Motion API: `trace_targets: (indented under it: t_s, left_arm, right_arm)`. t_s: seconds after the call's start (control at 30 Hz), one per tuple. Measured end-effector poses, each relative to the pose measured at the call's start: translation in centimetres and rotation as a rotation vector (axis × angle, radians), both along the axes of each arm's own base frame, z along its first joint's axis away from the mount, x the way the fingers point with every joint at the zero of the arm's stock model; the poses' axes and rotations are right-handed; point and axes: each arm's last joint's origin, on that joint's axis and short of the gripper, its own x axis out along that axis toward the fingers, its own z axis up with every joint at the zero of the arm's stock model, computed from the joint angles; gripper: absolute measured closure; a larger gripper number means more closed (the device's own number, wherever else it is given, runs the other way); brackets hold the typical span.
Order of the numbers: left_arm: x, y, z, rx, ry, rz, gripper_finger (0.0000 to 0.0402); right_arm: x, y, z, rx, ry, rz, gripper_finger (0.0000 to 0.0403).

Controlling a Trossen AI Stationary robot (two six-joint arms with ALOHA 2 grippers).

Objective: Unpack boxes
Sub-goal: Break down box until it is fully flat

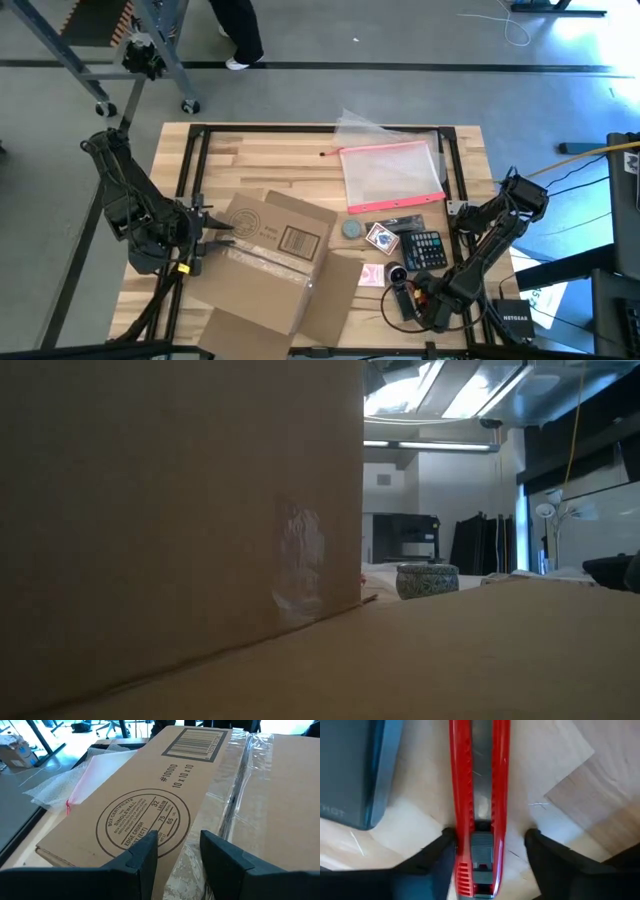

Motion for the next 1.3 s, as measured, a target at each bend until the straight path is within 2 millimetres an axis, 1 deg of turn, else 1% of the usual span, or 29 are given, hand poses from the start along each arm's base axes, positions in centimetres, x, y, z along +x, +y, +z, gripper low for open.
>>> trace_targets:
  t_s: [0.13,0.2,0.23,0.4,0.63,0.83,0.9,1.07,1.3]
  left_arm:
    - [0.0,0.0,0.0,0.005,0.001,-0.002,0.0261]
    - [0.0,0.0,0.0,0.005,0.001,-0.002,0.0261]
    - [0.0,0.0,0.0,0.005,0.001,-0.002,0.0261]
    - [0.0,0.0,0.0,0.005,0.001,-0.002,0.0261]
    - [0.0,0.0,0.0,0.009,0.002,-0.004,0.0261]
    - [0.0,0.0,0.0,0.014,0.002,-0.006,0.0261]
    - [0.0,0.0,0.0,0.013,0.002,-0.006,0.0261]
    - [0.0,0.0,0.0,0.012,0.001,-0.006,0.0261]
    - [0.0,0.0,0.0,0.013,0.002,-0.006,0.0261]
  right_arm:
    - [-0.1,0.1,0.0,-0.002,-0.01,0.024,0.0261]
    - [-0.1,0.1,0.0,-0.002,-0.01,0.026,0.0286]
    - [-0.1,0.1,0.0,-0.002,-0.01,0.027,0.0291]
    - [0.0,0.2,0.1,-0.001,-0.01,0.027,0.0292]
    - [0.5,1.0,1.1,0.016,-0.032,0.055,0.029]
    - [1.0,1.8,2.1,0.053,-0.068,0.055,0.03]
    - [1.1,1.9,2.2,0.047,-0.07,0.056,0.0304]
    - [1.5,2.3,3.2,0.029,-0.121,0.068,0.033]
    - [1.8,2.3,3.5,-0.008,-0.209,0.055,0.0375]
